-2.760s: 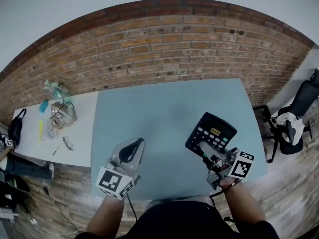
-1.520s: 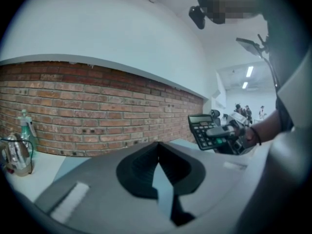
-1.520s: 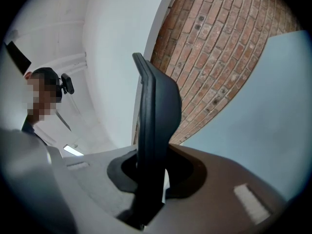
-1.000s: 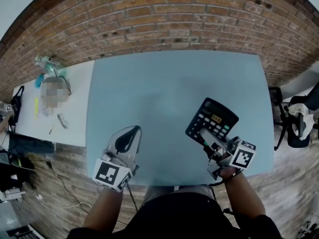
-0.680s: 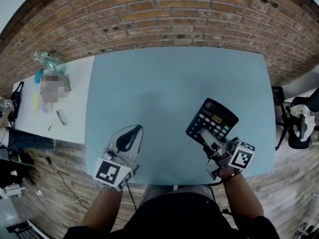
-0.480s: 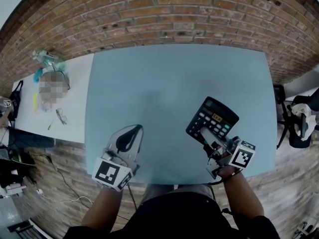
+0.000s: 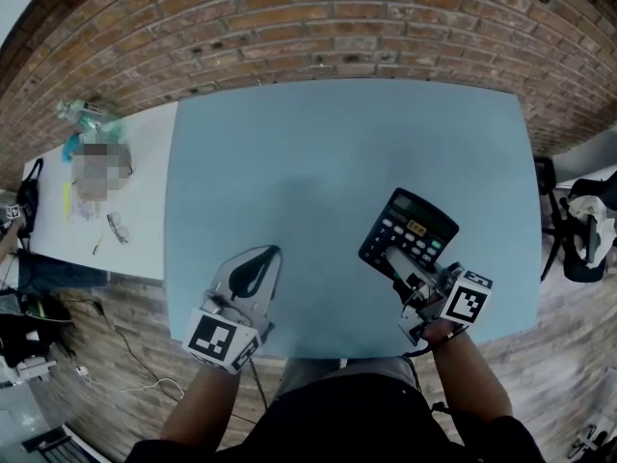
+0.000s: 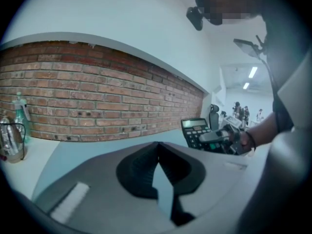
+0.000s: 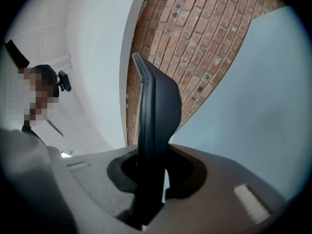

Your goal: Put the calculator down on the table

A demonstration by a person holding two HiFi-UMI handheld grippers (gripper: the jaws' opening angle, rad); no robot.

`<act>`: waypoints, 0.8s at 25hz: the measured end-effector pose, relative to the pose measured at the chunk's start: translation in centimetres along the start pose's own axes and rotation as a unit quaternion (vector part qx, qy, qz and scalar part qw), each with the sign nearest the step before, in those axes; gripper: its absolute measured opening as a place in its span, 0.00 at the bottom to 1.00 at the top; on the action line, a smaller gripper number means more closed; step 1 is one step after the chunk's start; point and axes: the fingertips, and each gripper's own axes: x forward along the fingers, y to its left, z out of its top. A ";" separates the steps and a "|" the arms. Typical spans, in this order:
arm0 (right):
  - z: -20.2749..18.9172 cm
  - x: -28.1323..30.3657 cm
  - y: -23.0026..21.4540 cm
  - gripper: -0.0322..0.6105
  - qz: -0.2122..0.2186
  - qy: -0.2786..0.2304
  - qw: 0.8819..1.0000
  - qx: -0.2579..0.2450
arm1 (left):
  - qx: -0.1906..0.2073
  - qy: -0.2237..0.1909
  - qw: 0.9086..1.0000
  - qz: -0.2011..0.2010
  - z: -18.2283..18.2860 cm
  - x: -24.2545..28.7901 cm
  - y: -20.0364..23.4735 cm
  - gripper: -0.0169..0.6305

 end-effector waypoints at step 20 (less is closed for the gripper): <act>-2.1 -0.1 -2.3 0.16 -0.014 0.017 0.999 0.028 | -0.004 0.023 0.999 -0.028 -2.0 2.4 -1.1 0.03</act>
